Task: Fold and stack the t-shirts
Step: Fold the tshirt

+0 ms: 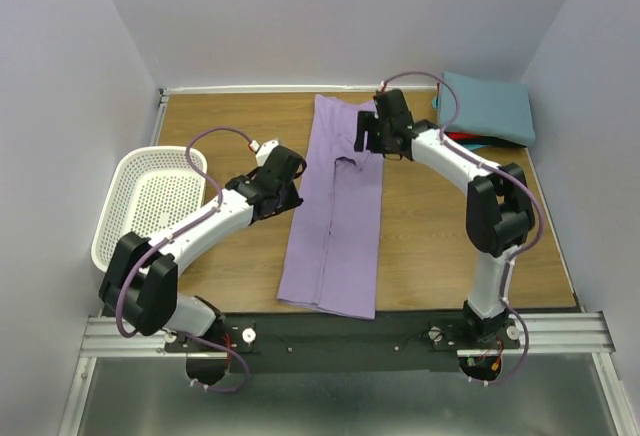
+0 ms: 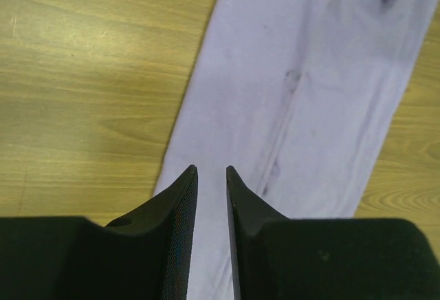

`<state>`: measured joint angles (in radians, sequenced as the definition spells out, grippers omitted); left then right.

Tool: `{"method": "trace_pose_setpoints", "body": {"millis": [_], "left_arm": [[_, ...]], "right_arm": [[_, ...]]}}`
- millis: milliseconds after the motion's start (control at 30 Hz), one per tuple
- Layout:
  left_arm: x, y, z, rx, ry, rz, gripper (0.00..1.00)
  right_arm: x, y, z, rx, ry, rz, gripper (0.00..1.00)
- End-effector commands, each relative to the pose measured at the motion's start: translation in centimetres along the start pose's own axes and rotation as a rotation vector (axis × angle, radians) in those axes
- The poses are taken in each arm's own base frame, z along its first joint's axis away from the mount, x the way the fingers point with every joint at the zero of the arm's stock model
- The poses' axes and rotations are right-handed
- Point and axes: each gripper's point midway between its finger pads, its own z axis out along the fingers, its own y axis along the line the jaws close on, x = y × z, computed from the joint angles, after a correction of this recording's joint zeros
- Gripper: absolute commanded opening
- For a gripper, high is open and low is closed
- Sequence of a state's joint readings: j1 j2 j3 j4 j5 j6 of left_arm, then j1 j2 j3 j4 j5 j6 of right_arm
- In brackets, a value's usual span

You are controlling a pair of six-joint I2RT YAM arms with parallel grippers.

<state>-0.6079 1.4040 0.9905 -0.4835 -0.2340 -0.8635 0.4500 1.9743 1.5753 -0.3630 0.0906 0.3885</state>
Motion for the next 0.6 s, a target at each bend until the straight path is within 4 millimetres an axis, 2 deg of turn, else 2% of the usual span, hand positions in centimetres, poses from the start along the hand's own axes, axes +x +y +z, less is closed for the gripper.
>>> {"method": "trace_pose_setpoints", "body": {"millis": [0, 33, 100, 233, 267, 300, 433, 567], "left_arm": [[1.7, 1.6, 1.8, -0.031, 0.045, 0.027, 0.31], [2.0, 1.8, 2.1, -0.034, 0.049, 0.029, 0.31], [2.8, 2.6, 2.7, -0.057, 0.068, 0.036, 0.31], [4.3, 4.4, 3.3, -0.113, 0.094, 0.029, 0.31], [4.7, 4.7, 3.4, -0.127, 0.101, 0.013, 0.31], [5.3, 5.5, 3.6, -0.147, 0.111, 0.013, 0.31], [6.8, 6.3, 4.1, -0.167, 0.149, 0.027, 0.3], [8.8, 5.7, 4.2, -0.161, 0.187, 0.07, 0.3]], "right_arm": [[7.4, -0.8, -0.3, 0.004, 0.13, 0.105, 0.72], [7.5, -0.9, -1.2, -0.002, 0.117, 0.116, 0.68], [8.3, -0.8, -2.0, -0.023, 0.117, 0.129, 0.68], [11.6, -1.6, -3.7, -0.035, 0.153, 0.141, 0.65], [13.2, -2.3, -3.9, -0.017, 0.182, 0.143, 0.65], [13.4, -2.4, -4.1, -0.014, 0.177, 0.145, 0.65], [15.4, -4.2, -3.6, 0.06, 0.201, 0.133, 0.65], [15.9, -5.0, -2.3, 0.099, 0.218, 0.097, 0.65]]}}
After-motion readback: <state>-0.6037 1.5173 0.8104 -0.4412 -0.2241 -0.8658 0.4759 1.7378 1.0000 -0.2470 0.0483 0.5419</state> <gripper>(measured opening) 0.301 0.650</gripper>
